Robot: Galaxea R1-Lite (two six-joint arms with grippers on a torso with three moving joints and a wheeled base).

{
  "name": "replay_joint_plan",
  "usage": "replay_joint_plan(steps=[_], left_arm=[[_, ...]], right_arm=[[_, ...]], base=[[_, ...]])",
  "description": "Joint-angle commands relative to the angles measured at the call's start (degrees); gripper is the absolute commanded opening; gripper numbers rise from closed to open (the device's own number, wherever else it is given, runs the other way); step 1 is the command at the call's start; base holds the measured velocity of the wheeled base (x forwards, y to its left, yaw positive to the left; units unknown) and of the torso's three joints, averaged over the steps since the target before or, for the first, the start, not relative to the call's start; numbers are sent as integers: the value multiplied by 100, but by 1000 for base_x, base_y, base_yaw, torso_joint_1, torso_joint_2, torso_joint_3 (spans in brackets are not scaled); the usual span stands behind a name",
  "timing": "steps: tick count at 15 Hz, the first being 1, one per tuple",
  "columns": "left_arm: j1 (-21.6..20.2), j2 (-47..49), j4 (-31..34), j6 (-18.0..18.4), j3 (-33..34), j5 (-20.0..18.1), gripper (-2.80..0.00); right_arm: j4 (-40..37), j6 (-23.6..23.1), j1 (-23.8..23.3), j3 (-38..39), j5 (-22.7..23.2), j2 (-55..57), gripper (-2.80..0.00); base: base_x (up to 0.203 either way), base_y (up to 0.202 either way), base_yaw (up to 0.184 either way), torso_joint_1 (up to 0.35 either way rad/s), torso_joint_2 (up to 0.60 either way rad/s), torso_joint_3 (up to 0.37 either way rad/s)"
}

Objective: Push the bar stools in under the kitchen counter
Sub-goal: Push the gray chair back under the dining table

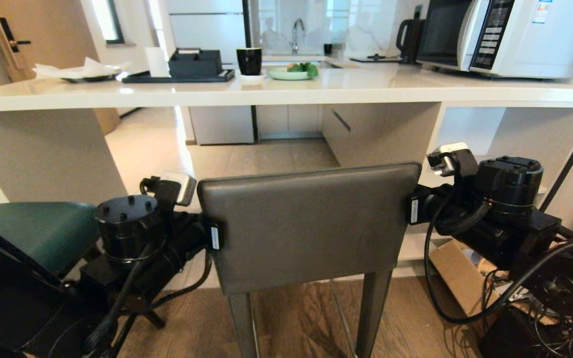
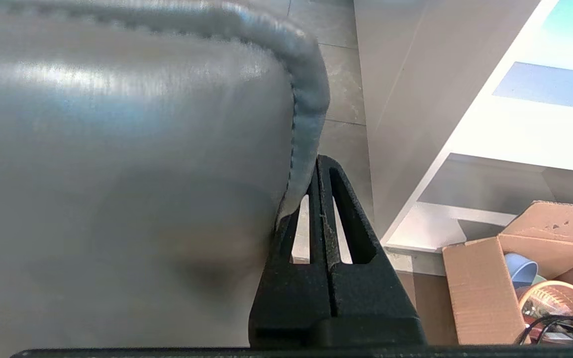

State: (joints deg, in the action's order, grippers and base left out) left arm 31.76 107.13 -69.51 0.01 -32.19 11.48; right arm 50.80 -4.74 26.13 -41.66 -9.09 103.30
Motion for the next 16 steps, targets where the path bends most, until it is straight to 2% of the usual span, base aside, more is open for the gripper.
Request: replay_joint_plan(steps=[1,4,16], left_arm=[[-139,340,-124,13,-276,47,-280],[-195,673,-133,25,-533,270,-280],[-249,643,-370,34,-473,284,-280]], right_arm=[[-38,-18,179,38,12,118,-280],[-44,-36,190,61,12,102,-280],[-35,-27,182,79,-76,40,-280]], base=[[0,0,0,0,0,0],[0,0,0,0,0,0],[0,0,0,0,0,0]])
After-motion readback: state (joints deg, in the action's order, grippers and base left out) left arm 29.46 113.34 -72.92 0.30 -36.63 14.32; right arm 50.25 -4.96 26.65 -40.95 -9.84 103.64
